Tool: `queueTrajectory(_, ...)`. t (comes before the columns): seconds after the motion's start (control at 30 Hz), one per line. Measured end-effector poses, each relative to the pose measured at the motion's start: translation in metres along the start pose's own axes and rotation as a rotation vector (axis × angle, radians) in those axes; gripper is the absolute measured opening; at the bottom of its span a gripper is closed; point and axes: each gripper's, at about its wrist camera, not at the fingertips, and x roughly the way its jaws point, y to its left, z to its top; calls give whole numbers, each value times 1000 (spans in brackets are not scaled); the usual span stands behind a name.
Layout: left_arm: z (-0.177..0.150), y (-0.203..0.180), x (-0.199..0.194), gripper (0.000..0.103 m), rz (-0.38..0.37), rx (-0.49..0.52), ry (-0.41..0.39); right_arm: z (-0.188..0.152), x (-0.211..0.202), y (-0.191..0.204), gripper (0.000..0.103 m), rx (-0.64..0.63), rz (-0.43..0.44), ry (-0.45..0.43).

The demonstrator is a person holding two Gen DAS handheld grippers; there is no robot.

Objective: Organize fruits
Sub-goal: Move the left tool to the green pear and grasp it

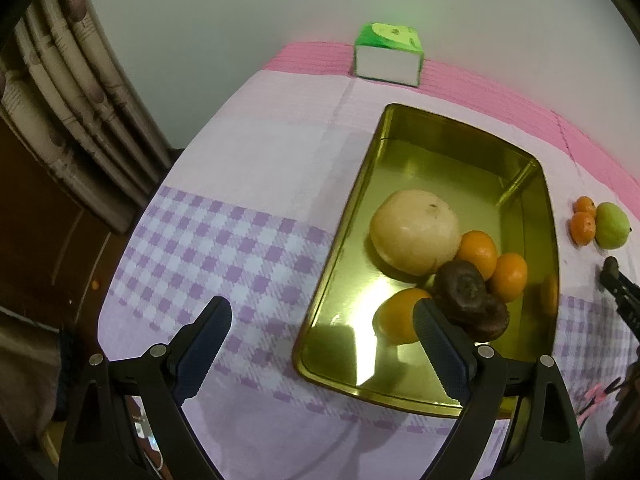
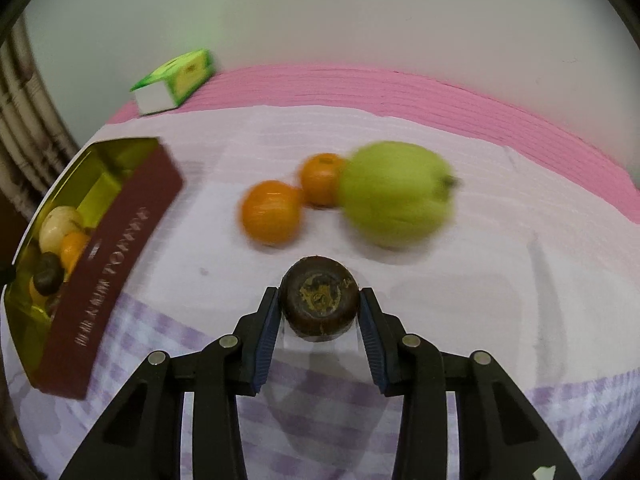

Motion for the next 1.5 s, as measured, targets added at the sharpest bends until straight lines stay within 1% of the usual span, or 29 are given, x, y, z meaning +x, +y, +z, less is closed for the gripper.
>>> queueTrajectory(0.17,7,-22,-9,92,-29,34,-10,-8,-6,-44,37,41,-75,-18)
queueTrajectory(0.3,15,-54,-15,92,-69,85,-14,-12,-6,-75,37,78,-113,-25)
queueTrajectory(0.47,26,-116,-25,92,-131,188,-43,-13,-9,-106,37,110,-145,-53)
queueTrajectory(0.53,29,-148,-29,92,-176,241,-59,-11,-12,-117,37,116,-157,-71)
queueTrajectory(0.67,32,-207,-29,92,-231,345,-82,-12,-16,-139,37,142,-169,-92)
queueTrajectory(0.83,37,-262,-23,92,-301,438,-68,-14,-14,-161,37,182,-175,-98)
queueTrajectory(0.97,42,-297,-13,92,-314,506,-62,-15,-8,-173,37,218,-166,-92)
queueTrajectory(1.07,47,-318,-3,92,-314,531,-48,-15,-5,-173,37,212,-164,-100)
queueTrajectory(1.3,51,-346,13,92,-316,560,-20,-15,-1,-173,37,203,-165,-107)
queueTrajectory(1.5,57,-360,27,92,-306,584,-5,-16,-1,-174,37,206,-161,-108)
